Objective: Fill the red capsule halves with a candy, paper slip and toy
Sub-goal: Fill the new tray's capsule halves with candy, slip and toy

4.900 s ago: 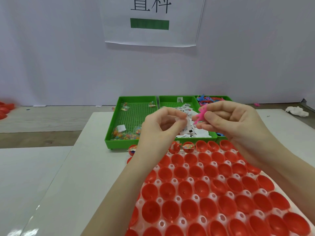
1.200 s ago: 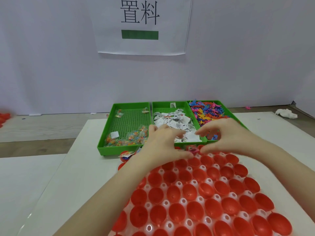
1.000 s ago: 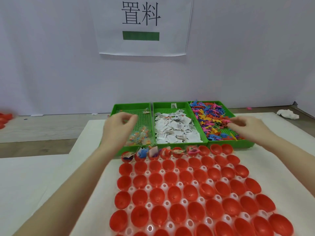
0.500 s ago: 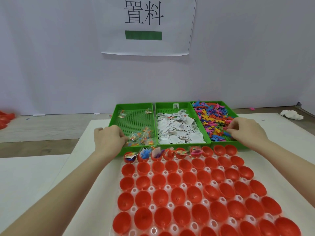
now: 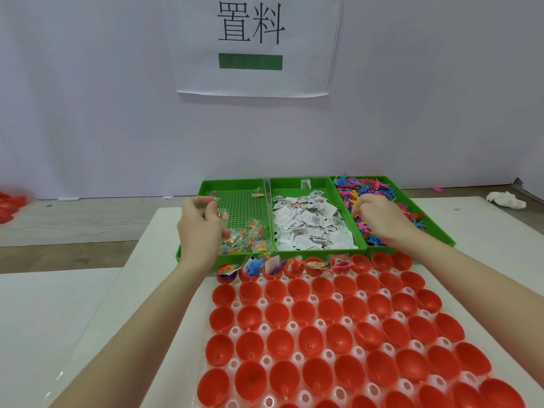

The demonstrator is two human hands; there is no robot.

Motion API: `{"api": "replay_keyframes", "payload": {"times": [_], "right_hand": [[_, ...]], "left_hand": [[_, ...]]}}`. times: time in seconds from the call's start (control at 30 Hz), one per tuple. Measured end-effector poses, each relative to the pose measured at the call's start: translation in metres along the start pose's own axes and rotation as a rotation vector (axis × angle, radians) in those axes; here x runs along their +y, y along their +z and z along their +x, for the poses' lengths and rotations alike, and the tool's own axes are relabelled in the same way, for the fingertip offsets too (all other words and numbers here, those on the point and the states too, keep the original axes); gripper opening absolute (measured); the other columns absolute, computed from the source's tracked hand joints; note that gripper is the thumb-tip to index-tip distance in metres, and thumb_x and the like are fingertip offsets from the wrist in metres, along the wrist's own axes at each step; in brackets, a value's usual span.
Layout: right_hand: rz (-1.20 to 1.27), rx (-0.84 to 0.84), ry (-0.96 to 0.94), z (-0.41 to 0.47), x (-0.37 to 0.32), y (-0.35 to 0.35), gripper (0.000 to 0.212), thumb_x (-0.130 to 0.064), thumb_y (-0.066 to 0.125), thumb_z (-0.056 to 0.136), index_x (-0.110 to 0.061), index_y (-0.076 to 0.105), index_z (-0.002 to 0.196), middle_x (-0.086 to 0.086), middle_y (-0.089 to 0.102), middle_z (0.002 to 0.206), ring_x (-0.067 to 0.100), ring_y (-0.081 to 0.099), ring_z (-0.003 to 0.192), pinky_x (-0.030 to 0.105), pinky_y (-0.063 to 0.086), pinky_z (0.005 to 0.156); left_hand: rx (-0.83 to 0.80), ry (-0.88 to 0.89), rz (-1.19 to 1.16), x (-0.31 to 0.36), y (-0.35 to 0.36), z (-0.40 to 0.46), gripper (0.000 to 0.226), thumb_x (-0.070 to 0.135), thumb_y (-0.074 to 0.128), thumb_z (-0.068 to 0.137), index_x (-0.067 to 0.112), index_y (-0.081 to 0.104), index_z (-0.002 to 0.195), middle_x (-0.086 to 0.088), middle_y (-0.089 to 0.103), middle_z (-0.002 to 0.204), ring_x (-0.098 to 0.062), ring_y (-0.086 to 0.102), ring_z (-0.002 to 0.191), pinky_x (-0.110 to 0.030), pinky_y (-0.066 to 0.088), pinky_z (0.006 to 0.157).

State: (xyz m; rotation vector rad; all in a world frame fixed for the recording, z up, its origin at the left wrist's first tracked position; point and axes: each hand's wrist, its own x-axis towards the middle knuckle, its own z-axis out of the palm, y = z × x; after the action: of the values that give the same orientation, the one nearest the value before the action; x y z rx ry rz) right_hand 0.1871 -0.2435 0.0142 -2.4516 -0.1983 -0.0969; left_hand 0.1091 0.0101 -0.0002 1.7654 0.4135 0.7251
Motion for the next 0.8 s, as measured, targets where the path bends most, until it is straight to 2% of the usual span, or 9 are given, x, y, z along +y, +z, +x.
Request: {"api": "replay_keyframes", "payload": {"times": [0.13, 0.2, 0.23, 0.33, 0.43, 0.5, 0.63, 0.73, 0.8], "right_hand": [[-0.223, -0.08, -0.021, -0.003, -0.008, 0.011, 0.04, -0.048, 0.052, 0.086, -0.009, 0.057, 0.076, 0.005, 0.059, 0.071, 0.023, 0.055, 0.072, 0.032, 0.037, 0.06], [-0.409, -0.131, 0.015, -0.003, -0.012, 0.013, 0.036, -0.045, 0.066, 0.076, -0.009, 0.065, 0.082, 0.004, 0.067, 0.081, 0.023, 0.061, 0.079, 0.031, 0.043, 0.062], [-0.459, -0.156, 0.049, -0.003, -0.013, 0.014, 0.035, -0.043, 0.069, 0.073, -0.009, 0.063, 0.075, 0.002, 0.064, 0.073, 0.021, 0.059, 0.07, 0.03, 0.042, 0.058], [-0.449, -0.178, 0.134, -0.004, -0.016, 0.016, 0.044, -0.041, 0.073, 0.071, -0.012, 0.043, 0.057, -0.001, 0.036, 0.052, 0.018, 0.039, 0.051, 0.024, 0.027, 0.047], [-0.4, -0.151, 0.122, -0.003, -0.013, 0.016, 0.026, -0.03, 0.074, 0.073, -0.008, 0.068, 0.086, 0.001, 0.064, 0.079, 0.022, 0.061, 0.08, 0.027, 0.043, 0.062], [-0.319, -0.092, 0.108, -0.003, -0.01, 0.013, 0.023, -0.024, 0.074, 0.073, -0.011, 0.068, 0.092, 0.001, 0.063, 0.093, 0.022, 0.059, 0.093, 0.032, 0.045, 0.073], [-0.148, 0.052, 0.017, -0.002, -0.002, 0.009, 0.026, -0.024, 0.064, 0.083, 0.0, 0.071, 0.082, -0.003, 0.043, 0.045, 0.013, 0.038, 0.045, 0.027, 0.038, 0.056], [-0.139, 0.073, -0.063, -0.002, 0.0, 0.007, 0.036, -0.028, 0.054, 0.091, 0.005, 0.069, 0.088, -0.003, 0.03, 0.039, 0.012, 0.027, 0.037, 0.025, 0.035, 0.051], [-0.093, 0.077, -0.112, -0.002, 0.001, 0.006, 0.041, -0.028, 0.053, 0.092, 0.006, 0.068, 0.075, -0.003, 0.031, 0.038, 0.011, 0.025, 0.035, 0.026, 0.042, 0.056]], "left_hand": [[-0.1, -0.014, -0.039, 0.007, 0.002, -0.01, 0.017, 0.016, 0.039, 0.098, 0.017, 0.056, 0.103, 0.001, 0.047, 0.062, -0.006, 0.045, 0.044, -0.019, 0.041, 0.049], [-0.183, -0.036, -0.065, 0.01, 0.001, -0.015, 0.017, 0.018, 0.043, 0.098, 0.015, 0.058, 0.105, 0.001, 0.048, 0.062, -0.01, 0.045, 0.051, -0.026, 0.045, 0.059], [-0.218, -0.046, -0.086, 0.011, 0.0, -0.016, 0.016, 0.017, 0.045, 0.097, 0.014, 0.057, 0.107, 0.0, 0.051, 0.065, -0.009, 0.048, 0.052, -0.027, 0.048, 0.062], [-0.266, -0.07, -0.192, 0.013, -0.004, -0.019, 0.019, 0.011, 0.052, 0.093, 0.015, 0.053, 0.111, 0.0, 0.063, 0.076, -0.003, 0.057, 0.054, -0.017, 0.054, 0.06], [-0.302, -0.105, -0.271, 0.016, -0.01, -0.022, 0.026, 0.009, 0.062, 0.086, 0.021, 0.051, 0.106, 0.001, 0.071, 0.072, -0.007, 0.065, 0.06, -0.018, 0.055, 0.061], [-0.327, -0.129, -0.282, 0.019, -0.012, -0.026, 0.021, 0.011, 0.068, 0.08, 0.018, 0.056, 0.096, -0.001, 0.073, 0.072, -0.008, 0.067, 0.062, -0.018, 0.055, 0.059], [-0.361, -0.18, -0.333, 0.023, -0.011, -0.033, 0.014, 0.01, 0.071, 0.077, 0.008, 0.064, 0.088, -0.008, 0.073, 0.073, -0.012, 0.068, 0.062, -0.018, 0.054, 0.055], [-0.388, -0.18, -0.333, 0.024, -0.01, -0.035, 0.011, 0.011, 0.069, 0.08, 0.004, 0.067, 0.089, -0.008, 0.072, 0.076, -0.014, 0.069, 0.064, -0.019, 0.055, 0.059], [-0.404, -0.18, -0.319, 0.025, -0.009, -0.035, 0.01, 0.011, 0.066, 0.084, 0.003, 0.068, 0.087, -0.006, 0.072, 0.074, -0.013, 0.068, 0.064, -0.019, 0.055, 0.06]]}}
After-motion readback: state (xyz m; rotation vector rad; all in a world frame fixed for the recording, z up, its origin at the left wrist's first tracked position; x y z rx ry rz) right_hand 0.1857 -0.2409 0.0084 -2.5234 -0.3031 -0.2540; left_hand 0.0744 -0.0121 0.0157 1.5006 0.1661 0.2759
